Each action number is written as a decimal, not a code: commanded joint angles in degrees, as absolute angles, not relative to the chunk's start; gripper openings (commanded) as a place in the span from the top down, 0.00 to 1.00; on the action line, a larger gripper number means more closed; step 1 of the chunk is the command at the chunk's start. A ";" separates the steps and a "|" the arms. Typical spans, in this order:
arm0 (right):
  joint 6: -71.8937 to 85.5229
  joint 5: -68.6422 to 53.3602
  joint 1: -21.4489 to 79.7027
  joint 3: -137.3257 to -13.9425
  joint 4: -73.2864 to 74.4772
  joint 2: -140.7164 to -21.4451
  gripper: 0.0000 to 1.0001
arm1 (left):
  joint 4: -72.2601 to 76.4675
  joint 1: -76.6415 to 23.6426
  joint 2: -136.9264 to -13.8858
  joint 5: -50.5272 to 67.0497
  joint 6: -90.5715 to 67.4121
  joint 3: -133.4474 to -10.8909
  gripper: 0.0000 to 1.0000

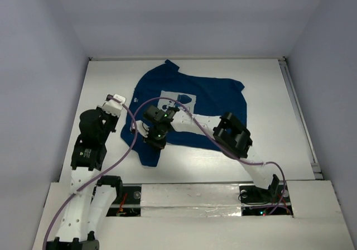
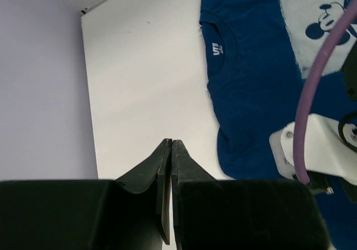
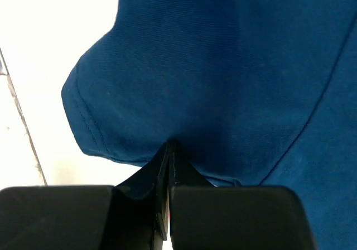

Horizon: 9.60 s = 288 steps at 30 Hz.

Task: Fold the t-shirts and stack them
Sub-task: Flatten out the tshirt

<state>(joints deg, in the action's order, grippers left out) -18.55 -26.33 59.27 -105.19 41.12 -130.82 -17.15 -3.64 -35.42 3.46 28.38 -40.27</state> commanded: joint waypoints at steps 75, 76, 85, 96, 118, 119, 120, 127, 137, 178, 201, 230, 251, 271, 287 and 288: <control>-11.78 -21.18 42.54 -107.23 45.70 -130.17 1.00 | -7.55 -25.84 -87.27 31.29 45.26 -39.37 1.00; -11.78 -21.09 42.54 -107.23 45.70 -130.08 1.00 | -8.60 -25.84 -87.97 31.29 45.44 -39.90 1.00; -11.95 -20.83 42.54 -107.23 45.88 -129.90 1.00 | -28.37 -25.84 -85.61 27.87 56.77 -44.03 1.00; -12.22 -21.36 42.54 -108.90 47.02 -130.78 1.00 | -59.55 -25.84 -85.95 31.71 68.28 -55.53 1.00; -13.27 -22.07 33.59 -98.18 39.56 -107.50 0.80 | -50.37 -25.84 -89.74 41.76 65.39 -56.25 1.00; -12.92 -22.06 31.49 -96.61 38.07 -106.10 0.80 | -49.58 -25.84 -89.82 41.31 64.78 -55.90 1.00; -12.83 -22.06 30.51 -95.90 37.53 -103.65 0.80 | -48.79 -25.84 -90.00 40.79 64.43 -55.46 1.00; -14.06 -24.08 24.18 -94.40 38.76 -97.48 0.81 | -42.55 -25.84 -91.41 37.01 60.56 -54.49 1.00; -16.00 -25.23 23.55 -90.35 39.29 -91.67 0.82 | -30.94 -25.84 -91.66 31.47 53.18 -52.47 1.00; -17.40 -26.98 23.03 -100.45 43.50 -94.39 0.82 | -65.30 -21.36 -101.08 12.32 57.23 -47.20 0.92; -16.45 -12.43 19.60 -100.79 42.44 -106.69 0.81 | -57.85 -9.94 -109.31 25.58 47.91 -101.51 1.00; -12.30 -13.62 17.40 -100.99 54.41 -127.45 1.00 | -41.49 -10.46 -125.43 24.79 35.68 -104.53 1.00; -14.85 -15.12 19.15 -87.72 55.81 -119.80 1.00 | -57.20 -5.90 -112.33 14.39 55.63 -74.35 1.00; -15.65 -13.88 19.16 -88.59 56.08 -118.21 1.00 | -59.11 -4.22 -138.58 37.00 39.20 -136.20 0.83; -16.17 -18.46 19.69 -87.01 54.67 -116.02 1.00 | -47.38 -6.86 -140.98 31.65 34.63 -132.46 0.60; -16.26 -18.54 19.69 -86.92 54.58 -115.75 1.00 | -46.24 -6.86 -140.19 31.12 34.11 -130.97 0.60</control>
